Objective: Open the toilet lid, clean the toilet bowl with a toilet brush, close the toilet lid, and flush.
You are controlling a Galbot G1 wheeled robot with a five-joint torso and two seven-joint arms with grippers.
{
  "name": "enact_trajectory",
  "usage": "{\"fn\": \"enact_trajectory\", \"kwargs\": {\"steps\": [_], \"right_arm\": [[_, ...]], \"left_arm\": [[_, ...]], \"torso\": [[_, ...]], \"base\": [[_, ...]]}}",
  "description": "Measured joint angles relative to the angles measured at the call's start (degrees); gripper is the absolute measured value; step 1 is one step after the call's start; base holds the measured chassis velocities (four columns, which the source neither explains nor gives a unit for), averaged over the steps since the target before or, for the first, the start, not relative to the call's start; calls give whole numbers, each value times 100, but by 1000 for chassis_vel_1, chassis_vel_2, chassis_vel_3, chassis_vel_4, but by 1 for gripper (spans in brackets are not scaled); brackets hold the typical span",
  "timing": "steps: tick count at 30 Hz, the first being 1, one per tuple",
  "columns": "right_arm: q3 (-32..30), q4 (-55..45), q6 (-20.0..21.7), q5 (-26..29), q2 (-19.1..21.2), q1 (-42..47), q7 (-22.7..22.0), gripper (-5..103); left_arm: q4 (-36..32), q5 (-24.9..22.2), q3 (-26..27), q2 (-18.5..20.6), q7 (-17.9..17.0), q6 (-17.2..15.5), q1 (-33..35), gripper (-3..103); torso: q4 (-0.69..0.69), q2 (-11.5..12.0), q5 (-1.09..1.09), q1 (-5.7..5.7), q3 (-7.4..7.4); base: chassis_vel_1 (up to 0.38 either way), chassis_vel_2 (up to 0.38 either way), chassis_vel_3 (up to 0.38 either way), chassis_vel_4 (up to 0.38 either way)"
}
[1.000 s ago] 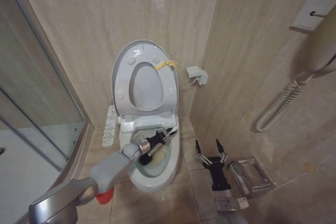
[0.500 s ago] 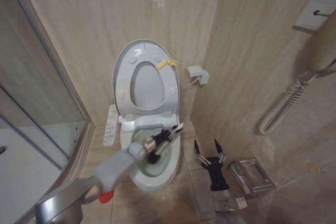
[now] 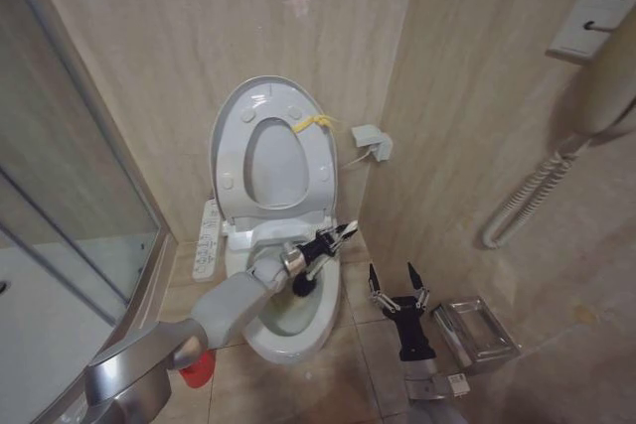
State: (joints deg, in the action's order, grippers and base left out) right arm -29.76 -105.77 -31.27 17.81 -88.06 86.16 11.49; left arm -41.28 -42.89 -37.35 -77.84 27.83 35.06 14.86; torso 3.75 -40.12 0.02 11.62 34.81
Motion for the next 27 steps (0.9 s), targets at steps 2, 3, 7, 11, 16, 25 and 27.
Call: {"fn": "enact_trajectory", "kwargs": {"steps": [2,3,7,11,16,25,27], "right_arm": [[12,-18,-6,-1,-10,19,21,100],[15,-24,-13,-2,-16,24,30,100],[-7,-24,-27,-13,-40,44,37,100],[-9,-84,-25,-14,-43,66,37,100],[-37,-107,-24,-15,-18,98,38,100],[-64,-121,-26,-14,-14,113,38,100],[-54,-111,-26,-14,-5,99,39,100]], "left_arm": [[258,96,-67,30,-13,5,36,22],[127,48,-45,29,-29,-16,38,22],[-366,-111,-9,-50,-51,-46,-28,22],[-44,66,-142,31,-40,11,45,22],[-417,-131,-168,96,-47,-41,62,22],[-731,-235,-690,658,266,-504,-91,22],[-702,-176,-788,716,258,-575,-139,22]], "torso": [[-14,2,1,2,2],[-18,1,2,1,1],[-3,0,-2,0,-1],[-1,0,0,0,0],[-14,1,0,0,1],[-12,0,0,0,0],[-20,0,1,0,1]], "base": [[-27,-2,4,-8],[0,0,0,0],[0,0,0,0],[0,0,0,0],[0,0,0,0],[-19,-5,-8,-8],[0,0,0,0]]}}
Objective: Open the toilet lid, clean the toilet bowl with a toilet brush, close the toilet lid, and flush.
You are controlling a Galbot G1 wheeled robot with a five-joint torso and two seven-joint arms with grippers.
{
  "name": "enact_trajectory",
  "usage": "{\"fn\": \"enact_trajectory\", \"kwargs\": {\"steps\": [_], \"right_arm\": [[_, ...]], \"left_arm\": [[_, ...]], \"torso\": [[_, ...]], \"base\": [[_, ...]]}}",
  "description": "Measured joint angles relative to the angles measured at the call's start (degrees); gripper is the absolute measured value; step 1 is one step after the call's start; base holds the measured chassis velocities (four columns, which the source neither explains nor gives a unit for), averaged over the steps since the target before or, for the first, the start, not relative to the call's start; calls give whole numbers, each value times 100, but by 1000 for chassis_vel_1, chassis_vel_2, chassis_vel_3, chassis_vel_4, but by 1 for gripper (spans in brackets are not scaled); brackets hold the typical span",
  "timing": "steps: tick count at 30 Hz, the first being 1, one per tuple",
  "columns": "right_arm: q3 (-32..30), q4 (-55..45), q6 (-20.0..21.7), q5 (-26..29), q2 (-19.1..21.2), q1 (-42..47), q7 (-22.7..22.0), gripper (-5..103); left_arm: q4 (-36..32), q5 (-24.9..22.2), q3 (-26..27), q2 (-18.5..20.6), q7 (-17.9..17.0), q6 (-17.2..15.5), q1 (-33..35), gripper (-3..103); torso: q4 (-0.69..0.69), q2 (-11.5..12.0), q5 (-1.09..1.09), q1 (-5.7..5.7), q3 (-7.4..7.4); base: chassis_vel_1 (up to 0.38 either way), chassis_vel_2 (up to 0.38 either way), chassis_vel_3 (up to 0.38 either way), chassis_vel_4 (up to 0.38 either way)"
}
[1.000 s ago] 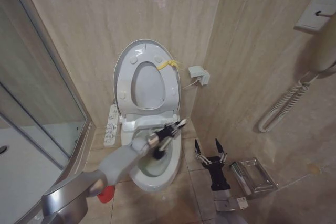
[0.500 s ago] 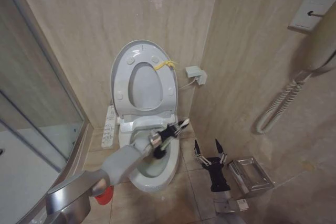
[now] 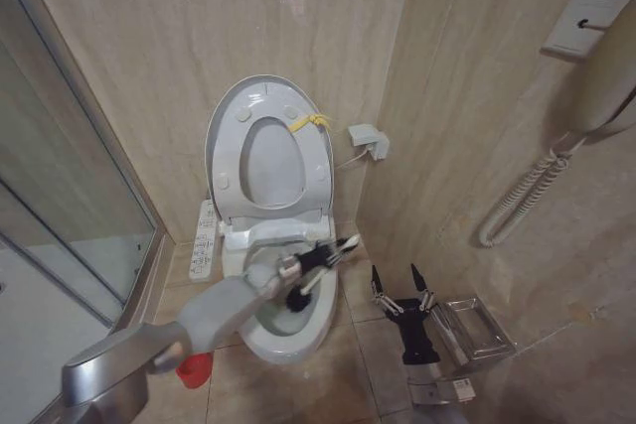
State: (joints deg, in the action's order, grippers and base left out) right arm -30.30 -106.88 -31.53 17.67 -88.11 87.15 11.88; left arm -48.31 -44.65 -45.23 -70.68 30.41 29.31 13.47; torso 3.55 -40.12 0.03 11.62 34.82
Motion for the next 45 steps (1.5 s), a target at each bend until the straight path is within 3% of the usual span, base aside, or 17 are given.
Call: {"fn": "enact_trajectory", "kwargs": {"steps": [4,6,7,8,11,14,17,18,19,22,25,27,30,35,38,42,45], "right_arm": [[-13,55,0,-3,3,-41,3,100],[-16,70,0,-4,-11,-56,3,100],[-11,71,0,-2,-20,-58,2,100],[-11,71,0,-2,-20,-58,2,100],[29,71,0,5,1,-56,10,100],[22,100,-1,39,44,-62,13,100],[-23,113,-2,63,54,-74,13,100],[-43,112,-2,73,42,-78,12,100],[-49,102,-3,76,35,-72,11,100],[-32,89,-4,75,35,-66,11,100],[-4,89,-10,74,59,-57,14,100],[-9,89,-13,75,71,-57,15,100],[-38,91,-15,70,54,-59,17,100],[15,86,-12,47,14,-79,31,100],[33,87,-10,27,10,-86,47,100],[5,91,-10,13,4,-82,52,100],[19,71,-10,12,3,-70,60,100]], "left_arm": [[-382,-484,-169,-74,461,-247,-410,22],[-463,-733,-170,-147,1106,-278,-621,22],[-237,-802,-240,-143,1722,-305,-757,22],[-237,-802,-240,-143,1722,-305,-757,22],[710,-471,-315,-99,2680,-331,-744,22],[849,-432,-122,-198,2955,-361,-722,22],[623,-587,122,-332,3020,-405,-735,22],[474,-612,325,-421,3085,-394,-743,22],[455,-582,409,-423,3131,-349,-728,22],[657,-328,464,-309,3218,-203,-552,22],[893,-62,648,-67,3317,-113,-309,22],[754,-68,822,21,3462,-168,-243,22],[250,-94,993,190,3718,-354,-250,22],[531,317,994,394,3669,-158,-175,22],[528,315,1215,310,3485,-130,-4,22],[263,126,1481,112,3328,-126,17,22],[669,509,1473,174,3370,-1,24,20]], "torso": [[11,0,-1,0,0],[21,-1,-3,0,-2],[22,-1,1,-1,-2],[22,-1,1,-1,-2],[9,1,-1,1,0],[2,1,-3,1,0],[4,1,-2,0,0],[19,0,-3,0,-1],[23,-1,-3,-1,-3],[23,0,1,0,-1],[6,1,-2,1,1],[2,0,-1,0,-1],[15,0,-3,0,-1],[18,-1,-2,0,-2],[5,0,-2,0,0],[19,0,-2,0,-1],[21,0,-1,0,-1]], "base": [[11,16,3,5],[0,0,0,0],[-39,-76,-35,-40],[-39,-76,-35,-40],[-32,-42,-8,-11],[23,21,10,8],[23,11,4,8],[0,0,0,0],[0,0,0,0],[-79,-49,-28,-32],[-18,-6,5,0],[33,24,23,15],[57,32,-1,18],[10,2,-2,3],[0,0,0,0],[0,0,0,0],[0,0,0,0]]}}
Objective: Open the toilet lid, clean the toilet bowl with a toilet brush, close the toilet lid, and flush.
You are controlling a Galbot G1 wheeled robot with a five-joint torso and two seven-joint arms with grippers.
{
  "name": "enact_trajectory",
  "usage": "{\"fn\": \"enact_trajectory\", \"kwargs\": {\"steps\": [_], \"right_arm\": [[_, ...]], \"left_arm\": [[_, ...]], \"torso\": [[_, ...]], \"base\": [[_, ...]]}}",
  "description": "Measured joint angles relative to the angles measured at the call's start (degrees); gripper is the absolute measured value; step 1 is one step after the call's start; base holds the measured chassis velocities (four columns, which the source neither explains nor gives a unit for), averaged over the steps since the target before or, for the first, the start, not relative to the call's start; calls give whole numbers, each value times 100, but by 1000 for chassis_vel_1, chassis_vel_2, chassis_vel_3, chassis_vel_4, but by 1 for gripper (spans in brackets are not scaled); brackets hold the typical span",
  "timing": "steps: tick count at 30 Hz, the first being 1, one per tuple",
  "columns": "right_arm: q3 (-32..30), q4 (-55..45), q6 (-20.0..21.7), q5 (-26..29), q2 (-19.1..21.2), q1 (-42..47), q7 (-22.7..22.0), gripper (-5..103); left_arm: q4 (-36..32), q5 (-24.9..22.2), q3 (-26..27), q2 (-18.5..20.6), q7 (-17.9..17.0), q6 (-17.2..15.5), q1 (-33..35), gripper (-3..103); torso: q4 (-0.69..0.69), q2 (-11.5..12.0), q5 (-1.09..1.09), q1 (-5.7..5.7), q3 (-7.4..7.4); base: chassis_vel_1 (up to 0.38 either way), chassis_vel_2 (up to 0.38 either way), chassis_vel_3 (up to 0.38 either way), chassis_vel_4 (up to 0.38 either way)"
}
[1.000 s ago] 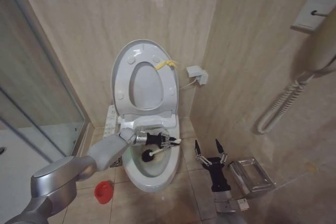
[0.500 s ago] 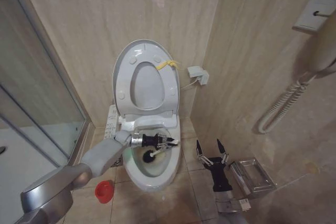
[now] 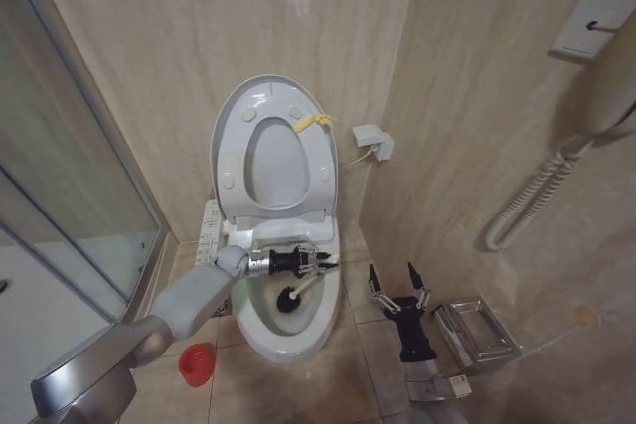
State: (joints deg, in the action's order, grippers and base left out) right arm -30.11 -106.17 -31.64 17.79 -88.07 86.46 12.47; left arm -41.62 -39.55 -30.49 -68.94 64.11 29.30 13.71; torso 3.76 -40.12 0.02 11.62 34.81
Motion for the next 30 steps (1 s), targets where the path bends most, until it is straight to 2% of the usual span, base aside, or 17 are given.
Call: {"fn": "enact_trajectory", "kwargs": {"steps": [3,4,6,9,10,12,13,15,17,18,19,21,23,25,28,29,30], "right_arm": [[19,-5,-8,1,18,16,33,100],[16,-5,-13,-1,37,20,44,100],[12,-5,-15,1,40,20,46,100],[-8,-8,-20,2,30,21,48,100],[-16,-40,-22,3,13,43,48,100],[6,-74,-24,2,21,68,62,100],[6,-74,-24,2,21,68,62,100],[12,-76,-29,2,48,86,71,100],[9,-76,-36,0,66,86,79,100],[9,-76,-36,0,66,86,79,100],[-12,-66,-37,-1,71,83,80,100],[-23,-74,-38,0,61,80,80,100],[-20,-90,-39,2,60,80,79,100],[4,-101,-37,7,80,75,79,100],[9,-95,-37,10,91,67,82,100],[2,-74,-39,12,90,69,82,100],[-8,-60,-48,13,80,71,82,100]], "left_arm": [[545,308,59,-15,-1,179,9,20],[483,270,205,-115,-274,260,32,23],[361,183,271,-176,-424,302,32,23],[87,-30,411,-351,-768,406,1,23],[44,-118,431,-413,-945,443,-6,23],[258,-108,232,-279,-1220,444,171,20],[258,-108,232,-279,-1220,444,171,20],[324,-98,156,-191,-1482,409,286,20],[101,-385,156,-185,-1858,338,371,20],[101,-385,156,-185,-1858,338,371,20],[-404,-839,126,-196,-2378,232,476,20],[-792,-1233,-12,-182,-2774,257,599,20],[-806,-1269,-86,-168,-2887,328,708,20],[-560,-1018,-151,-162,-2935,481,892,20],[-633,-951,-146,-229,-2988,510,919,21],[-771,-953,-154,-288,-3022,512,919,21],[-851,-942,-158,-352,-3026,544,884,21]], "torso": [[-13,0,3,-1,-1],[-21,1,1,1,2],[-21,1,-2,2,2],[-8,0,0,0,0],[2,0,1,0,-1],[1,0,1,0,0],[1,0,1,0,0],[-18,1,0,1,2],[-16,0,1,0,-1],[-16,0,1,0,-1],[-16,1,2,0,1],[-1,-1,0,-1,-1],[0,-1,2,-1,-2],[-9,0,-1,0,0],[-11,-1,3,-1,-1],[-16,0,2,0,1],[-8,0,-2,1,1]], "base": [[0,0,0,0],[0,0,0,0],[0,0,0,0],[0,0,0,0],[8,-57,-22,-10],[-52,-40,-52,-28],[-47,-23,-52,-35],[0,0,0,0],[32,20,51,36],[55,72,51,36],[0,0,0,0],[0,0,0,0],[0,0,0,0],[-29,-23,-14,-21],[0,0,0,0],[0,0,0,0],[0,0,0,0]]}}
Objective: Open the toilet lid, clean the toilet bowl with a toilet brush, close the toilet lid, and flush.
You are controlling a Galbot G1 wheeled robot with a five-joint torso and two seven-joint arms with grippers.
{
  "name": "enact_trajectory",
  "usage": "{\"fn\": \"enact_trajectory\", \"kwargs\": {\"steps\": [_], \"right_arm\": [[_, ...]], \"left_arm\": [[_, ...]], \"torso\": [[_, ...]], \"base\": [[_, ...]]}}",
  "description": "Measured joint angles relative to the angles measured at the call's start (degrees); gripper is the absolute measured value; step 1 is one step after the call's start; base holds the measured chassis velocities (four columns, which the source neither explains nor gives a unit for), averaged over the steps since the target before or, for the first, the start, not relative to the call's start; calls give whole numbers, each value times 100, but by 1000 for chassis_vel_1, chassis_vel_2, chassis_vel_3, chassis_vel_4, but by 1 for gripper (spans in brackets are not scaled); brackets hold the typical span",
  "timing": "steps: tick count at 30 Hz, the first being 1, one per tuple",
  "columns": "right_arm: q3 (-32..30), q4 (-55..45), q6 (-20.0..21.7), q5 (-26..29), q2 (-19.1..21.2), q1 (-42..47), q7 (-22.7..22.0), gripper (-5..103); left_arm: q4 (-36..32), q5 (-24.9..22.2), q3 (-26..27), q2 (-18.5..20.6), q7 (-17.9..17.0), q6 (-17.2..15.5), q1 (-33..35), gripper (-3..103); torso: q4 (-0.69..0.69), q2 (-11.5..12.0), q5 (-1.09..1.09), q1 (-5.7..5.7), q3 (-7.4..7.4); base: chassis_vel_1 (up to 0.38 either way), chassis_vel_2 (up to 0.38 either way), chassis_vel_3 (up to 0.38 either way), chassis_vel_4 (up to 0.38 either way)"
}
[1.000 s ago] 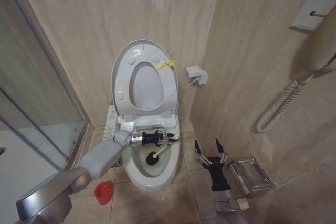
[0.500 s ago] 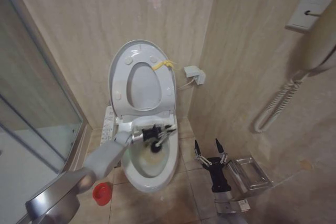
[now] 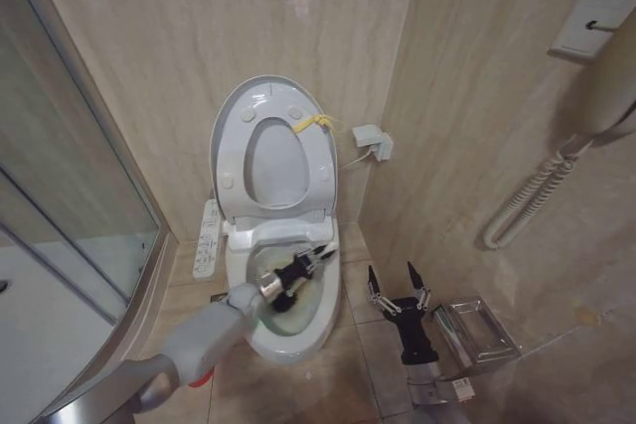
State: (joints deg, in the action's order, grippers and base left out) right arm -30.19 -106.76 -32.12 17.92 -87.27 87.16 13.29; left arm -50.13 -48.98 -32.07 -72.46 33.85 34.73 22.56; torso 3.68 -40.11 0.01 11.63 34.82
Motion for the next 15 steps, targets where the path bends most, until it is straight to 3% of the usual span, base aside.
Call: {"fn": "enact_trajectory", "kwargs": {"steps": [3,6,9,10,13,15], "right_arm": [[11,5,-8,5,-3,-1,1,100],[29,6,-8,9,6,-4,4,100],[10,54,-3,34,42,-47,8,100],[-8,69,-3,37,40,-55,8,100],[-23,85,1,43,25,-75,4,100],[14,85,14,43,27,-93,1,100]], "left_arm": [[228,138,-29,-19,-7,93,-37,21],[483,232,-2,-31,-18,131,-34,22],[50,7,177,-99,-237,18,-45,22],[-98,-68,177,-106,-296,-24,-57,22],[-194,-144,104,-21,-476,-86,1,22],[-32,50,23,132,-748,-158,146,22]], "torso": [[6,-1,4,-2,-2],[-2,1,2,0,1],[-7,1,3,0,0],[2,0,0,0,0],[8,-1,4,-1,-2],[-2,0,0,-1,0]], "base": [[0,0,0,0],[0,0,0,0],[0,0,0,0],[0,0,0,0],[0,0,0,0],[0,0,0,0]]}}
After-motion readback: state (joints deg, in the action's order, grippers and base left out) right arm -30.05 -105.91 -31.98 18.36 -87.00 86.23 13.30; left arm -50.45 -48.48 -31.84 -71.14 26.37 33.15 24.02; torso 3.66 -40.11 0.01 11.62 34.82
